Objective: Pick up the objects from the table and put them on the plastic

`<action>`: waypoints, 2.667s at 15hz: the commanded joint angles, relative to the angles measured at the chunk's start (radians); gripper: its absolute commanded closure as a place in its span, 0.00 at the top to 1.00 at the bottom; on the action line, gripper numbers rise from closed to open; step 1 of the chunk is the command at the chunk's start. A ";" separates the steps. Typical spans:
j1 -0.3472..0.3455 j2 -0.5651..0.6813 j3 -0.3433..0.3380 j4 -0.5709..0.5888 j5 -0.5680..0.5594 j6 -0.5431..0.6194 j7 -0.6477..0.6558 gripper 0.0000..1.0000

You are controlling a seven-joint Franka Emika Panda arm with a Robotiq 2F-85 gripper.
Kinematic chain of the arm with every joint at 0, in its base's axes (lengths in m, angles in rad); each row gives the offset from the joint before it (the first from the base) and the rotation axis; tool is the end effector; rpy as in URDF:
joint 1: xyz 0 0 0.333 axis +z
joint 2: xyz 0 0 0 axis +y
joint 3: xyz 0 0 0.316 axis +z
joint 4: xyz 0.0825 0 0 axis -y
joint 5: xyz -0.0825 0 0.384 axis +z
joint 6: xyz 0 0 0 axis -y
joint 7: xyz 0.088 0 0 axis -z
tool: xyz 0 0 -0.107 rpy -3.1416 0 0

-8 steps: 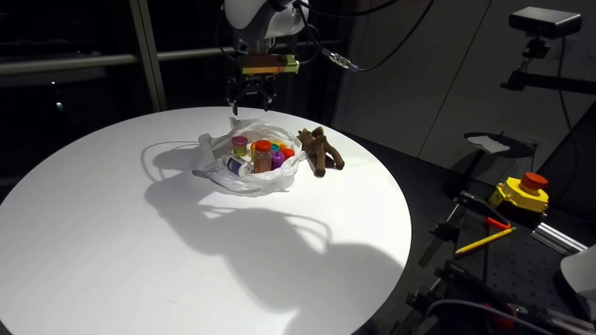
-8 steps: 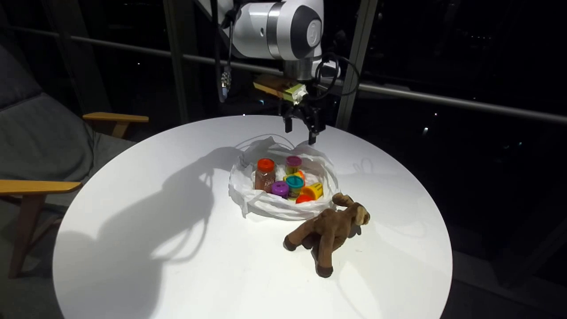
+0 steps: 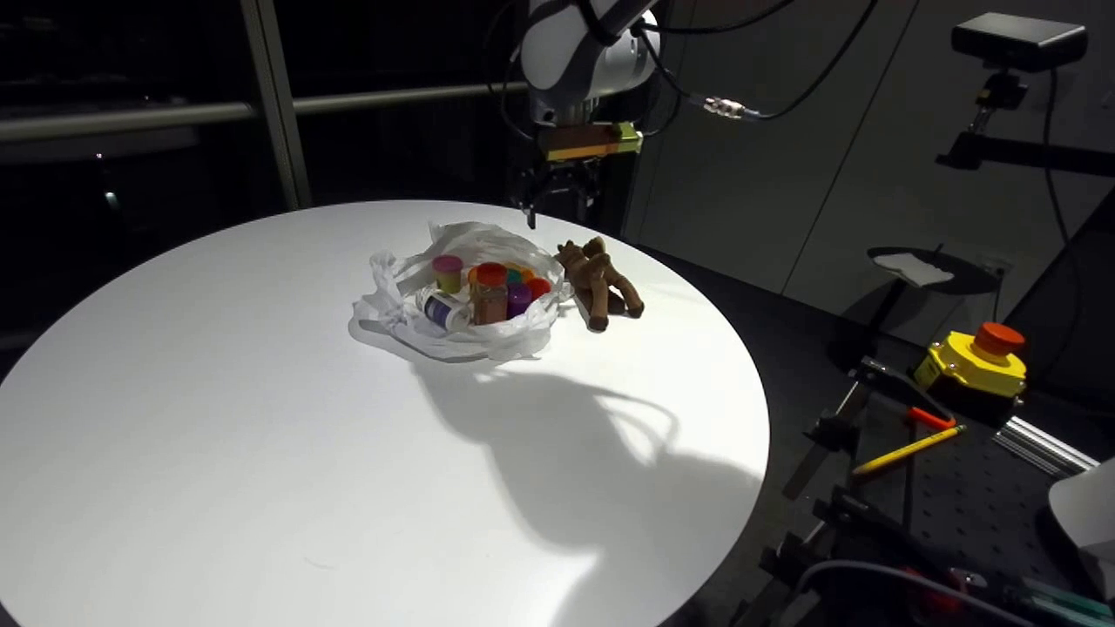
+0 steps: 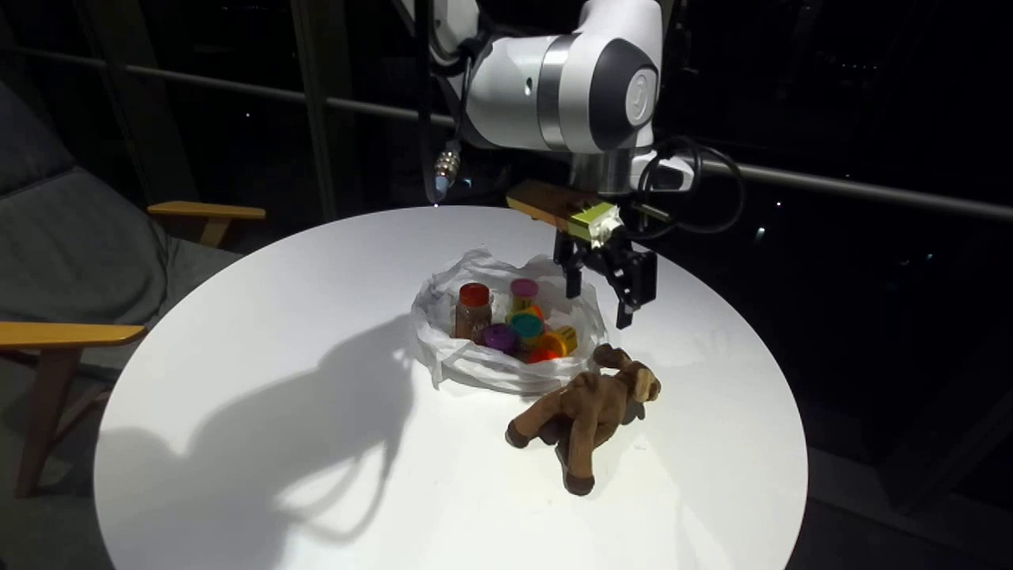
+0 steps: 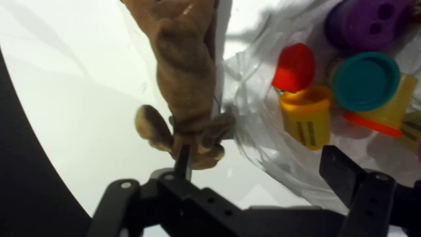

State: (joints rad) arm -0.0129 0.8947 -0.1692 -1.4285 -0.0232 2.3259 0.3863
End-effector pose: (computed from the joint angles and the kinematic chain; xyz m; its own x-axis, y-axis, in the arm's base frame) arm 0.7165 -0.1089 0.1641 0.8829 -0.4653 0.0627 -0.4694 -0.8727 0.1345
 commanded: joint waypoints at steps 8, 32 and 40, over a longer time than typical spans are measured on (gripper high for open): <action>-0.033 -0.205 -0.005 -0.458 -0.011 0.221 -0.154 1.00; 0.056 -0.042 -0.081 -0.293 -0.117 0.175 -0.112 0.02; 0.114 -0.394 -0.125 -0.613 -0.118 0.154 -0.011 0.03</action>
State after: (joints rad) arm 0.0660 0.6834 -0.2787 -1.8922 -0.1152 2.4966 0.3174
